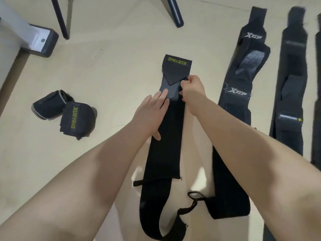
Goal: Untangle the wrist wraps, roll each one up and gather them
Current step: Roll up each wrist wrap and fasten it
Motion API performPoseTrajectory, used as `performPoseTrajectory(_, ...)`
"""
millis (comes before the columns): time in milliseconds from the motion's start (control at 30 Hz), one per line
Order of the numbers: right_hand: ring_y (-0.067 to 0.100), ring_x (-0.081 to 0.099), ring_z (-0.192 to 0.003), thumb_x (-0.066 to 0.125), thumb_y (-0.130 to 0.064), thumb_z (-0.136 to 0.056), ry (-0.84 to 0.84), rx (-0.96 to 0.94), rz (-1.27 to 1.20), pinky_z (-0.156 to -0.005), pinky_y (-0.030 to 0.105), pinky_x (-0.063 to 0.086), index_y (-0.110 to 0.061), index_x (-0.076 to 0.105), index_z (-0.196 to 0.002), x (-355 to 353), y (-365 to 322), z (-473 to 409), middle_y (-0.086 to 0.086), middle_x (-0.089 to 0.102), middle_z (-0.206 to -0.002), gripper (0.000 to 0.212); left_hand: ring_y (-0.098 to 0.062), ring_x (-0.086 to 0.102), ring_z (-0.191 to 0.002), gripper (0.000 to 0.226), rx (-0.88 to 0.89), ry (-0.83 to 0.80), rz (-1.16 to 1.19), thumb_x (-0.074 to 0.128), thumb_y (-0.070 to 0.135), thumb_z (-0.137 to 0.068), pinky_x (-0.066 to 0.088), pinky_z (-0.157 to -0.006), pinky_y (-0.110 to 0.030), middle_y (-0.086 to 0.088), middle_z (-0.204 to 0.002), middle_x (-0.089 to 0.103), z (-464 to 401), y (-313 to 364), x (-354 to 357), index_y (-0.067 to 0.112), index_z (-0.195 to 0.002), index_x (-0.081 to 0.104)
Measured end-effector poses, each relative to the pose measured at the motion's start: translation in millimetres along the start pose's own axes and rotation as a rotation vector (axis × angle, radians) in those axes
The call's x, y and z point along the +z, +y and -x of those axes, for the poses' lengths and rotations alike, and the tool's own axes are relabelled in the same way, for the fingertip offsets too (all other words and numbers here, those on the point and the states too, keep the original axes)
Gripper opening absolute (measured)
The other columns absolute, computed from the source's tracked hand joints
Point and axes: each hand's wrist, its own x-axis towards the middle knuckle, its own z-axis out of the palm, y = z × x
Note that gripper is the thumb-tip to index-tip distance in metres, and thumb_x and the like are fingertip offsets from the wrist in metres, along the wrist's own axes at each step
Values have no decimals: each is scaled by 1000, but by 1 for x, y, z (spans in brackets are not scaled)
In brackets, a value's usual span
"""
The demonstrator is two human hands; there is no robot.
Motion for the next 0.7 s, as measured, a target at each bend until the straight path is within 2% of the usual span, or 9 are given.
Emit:
performPoseTrajectory(67,20,55,-80,42,-17,-97,14,36,-25,-66,29,45,-11,51,-99,3,-12,-12,3,54,-86,12,-30,-13,-144,131,-29,-51,-40,78,56,-63,1,-117,-39,-17,-154,-22,-5,1,-4,6,-149,-7)
performPoseTrajectory(133,14,48,-65,51,-20,-94,6,11,-47,-57,25,39,-18,44,-76,8,-16,-18,-2,48,-72,19,-31,-15,-144,134,-27,-81,-77,79,54,-63,-2,-116,-41,-16,-153,-25,-7,6,-4,2,-147,-11)
performPoseTrajectory(267,15,39,-54,57,-24,-92,-26,108,-211,-47,24,32,-12,47,-78,15,-27,-31,2,45,-66,21,-31,-13,-144,138,4,-89,-100,79,58,-60,-1,-116,-43,-15,-154,-24,-11,5,-3,0,-147,-12)
performPoseTrajectory(367,14,41,-46,52,-25,-96,-6,201,-593,-42,22,33,-8,51,-82,4,-46,-35,5,49,-64,22,-28,-15,-144,137,34,-130,-43,77,56,-63,1,-117,-43,-14,-153,-28,-12,0,-2,1,-146,-17)
performPoseTrajectory(400,15,56,-56,49,-27,-98,-39,176,-748,-53,23,45,-8,56,-86,-1,-52,-37,7,59,-71,24,-27,-16,-144,136,42,-150,-12,78,53,-64,2,-117,-43,-13,-152,-29,-12,-1,-2,1,-145,-18)
performPoseTrajectory(433,18,67,-83,44,-29,-100,-90,130,-925,-74,27,52,-7,59,-102,-8,-57,-38,10,67,-91,27,-26,-16,-144,136,44,-163,18,79,50,-65,3,-117,-42,-13,-152,-30,-12,-1,-2,1,-145,-19)
performPoseTrajectory(500,23,47,-129,33,-33,-103,-193,71,-1221,-105,35,40,-6,36,-141,-22,-62,-41,11,52,-137,47,-25,-16,-144,136,47,-169,46,80,45,-66,6,-117,-42,-12,-151,-32,-13,-1,-2,1,-145,-21)
performPoseTrajectory(567,21,37,-137,29,-32,-104,-202,11,-1110,-109,35,34,-11,24,-148,-30,-61,-41,6,40,-148,49,-24,-16,-144,136,52,-177,59,80,44,-66,10,-117,-42,-11,-150,-34,-13,-2,-2,2,-144,-22)
performPoseTrajectory(700,18,47,-128,39,-17,-100,-96,-82,-267,-105,29,37,-12,52,-128,-26,-31,-18,5,53,-136,31,-24,-13,-145,136,51,-140,41,79,51,-65,12,-116,-42,-10,-152,-30,-13,-5,0,4,-146,-19)
